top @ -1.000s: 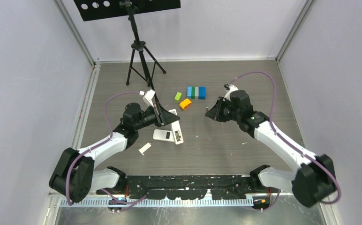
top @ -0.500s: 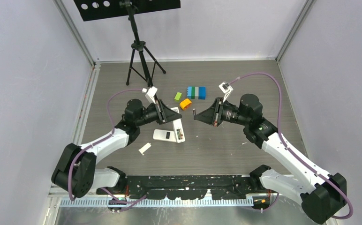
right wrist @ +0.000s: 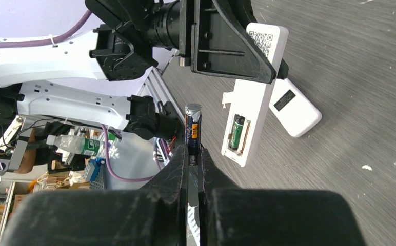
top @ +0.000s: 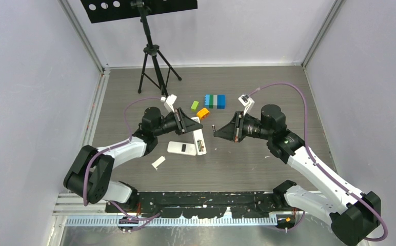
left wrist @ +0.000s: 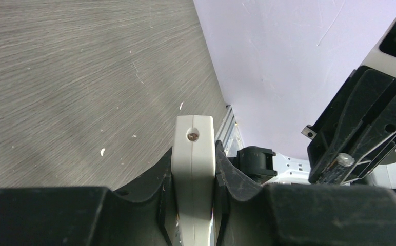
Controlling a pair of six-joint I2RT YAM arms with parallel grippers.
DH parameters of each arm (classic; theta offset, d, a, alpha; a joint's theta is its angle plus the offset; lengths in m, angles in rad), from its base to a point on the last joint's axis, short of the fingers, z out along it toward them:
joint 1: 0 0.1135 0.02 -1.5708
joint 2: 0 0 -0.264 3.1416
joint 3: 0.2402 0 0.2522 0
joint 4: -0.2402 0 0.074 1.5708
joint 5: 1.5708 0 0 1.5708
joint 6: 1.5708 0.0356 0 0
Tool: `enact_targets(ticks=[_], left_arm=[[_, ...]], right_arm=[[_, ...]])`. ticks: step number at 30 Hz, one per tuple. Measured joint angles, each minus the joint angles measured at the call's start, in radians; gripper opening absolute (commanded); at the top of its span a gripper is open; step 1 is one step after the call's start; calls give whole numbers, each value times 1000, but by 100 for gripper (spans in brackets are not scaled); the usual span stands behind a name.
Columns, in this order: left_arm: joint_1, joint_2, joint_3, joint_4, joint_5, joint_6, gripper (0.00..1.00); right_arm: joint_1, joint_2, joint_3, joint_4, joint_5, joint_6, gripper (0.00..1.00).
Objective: Load the batteries into the remote control
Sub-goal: Load the battery into the remote control.
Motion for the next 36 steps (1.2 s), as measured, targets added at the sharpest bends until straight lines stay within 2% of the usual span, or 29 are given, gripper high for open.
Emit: enact_targets(ticks=[15,36], left_arm=[[-45,90,23,69,-10,-41,0],[-62,141,41,101,-35,-74,0]], right_arm=[[11,-2,0,-143,74,-20,6],[23,1,0,-147,93,-20,6]])
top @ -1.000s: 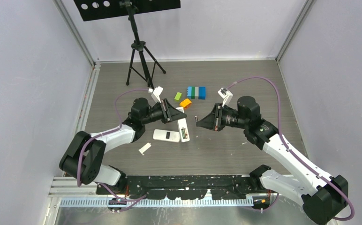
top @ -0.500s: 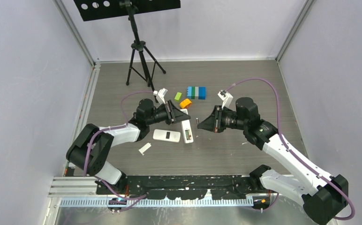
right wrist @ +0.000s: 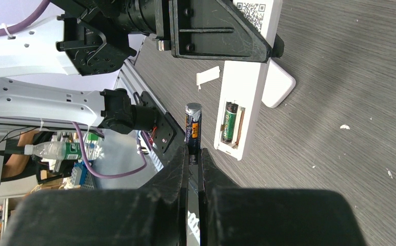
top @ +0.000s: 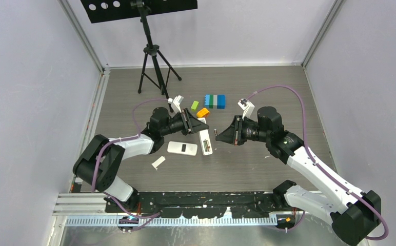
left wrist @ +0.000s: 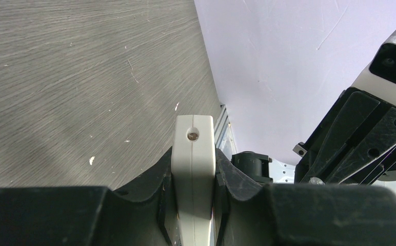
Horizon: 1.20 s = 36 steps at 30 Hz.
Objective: Load the batteries into the remote control
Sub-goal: Load the battery into the remote control.
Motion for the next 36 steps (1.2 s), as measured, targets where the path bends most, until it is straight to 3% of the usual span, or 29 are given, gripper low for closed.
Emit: enact_targets(ticks=[36], left_arm=[[-2,2,11,-8,-1,0,0]], right_arm=[[0,0,0,0,32,0,6]])
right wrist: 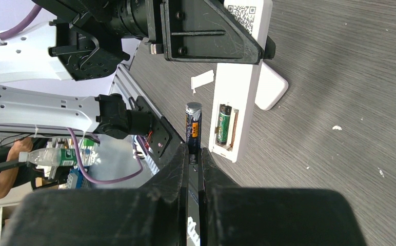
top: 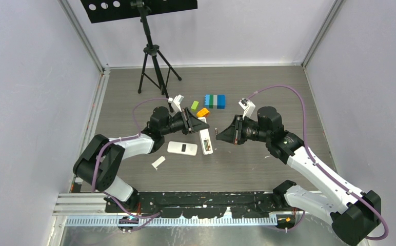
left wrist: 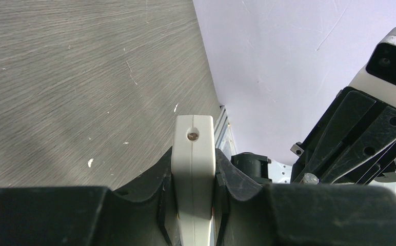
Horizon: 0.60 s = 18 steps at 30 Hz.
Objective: Load the batteries into the remote control
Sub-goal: Load the battery into the remote control.
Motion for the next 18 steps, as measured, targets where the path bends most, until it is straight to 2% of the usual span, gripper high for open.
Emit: enact_targets(ticks=[18], left_arm=[[-6,0,0,0,-19,-10,0]], right_arm=[[9,35,18,-97,116,-2,6]])
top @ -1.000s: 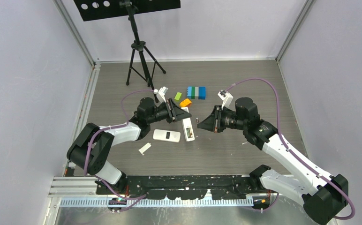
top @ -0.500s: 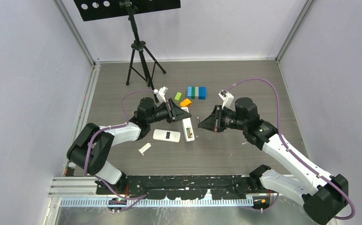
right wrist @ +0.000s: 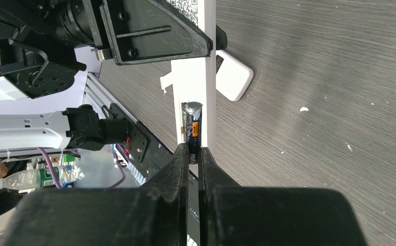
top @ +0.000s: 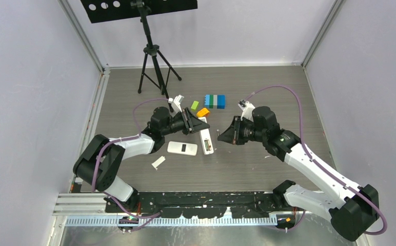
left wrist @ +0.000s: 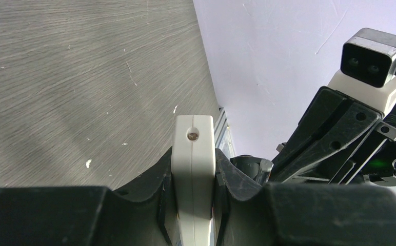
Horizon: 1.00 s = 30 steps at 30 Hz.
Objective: Load the batteries into the remote control
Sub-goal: Load the battery into the remote control.
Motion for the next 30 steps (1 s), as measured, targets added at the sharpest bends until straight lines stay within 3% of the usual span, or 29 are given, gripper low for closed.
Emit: enact_targets(ticks=[10,30], left_arm=[[-2,11,2,0,-8,-22,0],[-2,73,2,34,-27,-99,0]], right_arm=[[110,81,48,-25,38,-38,8],[158,203,96,-92,91,-82,16]])
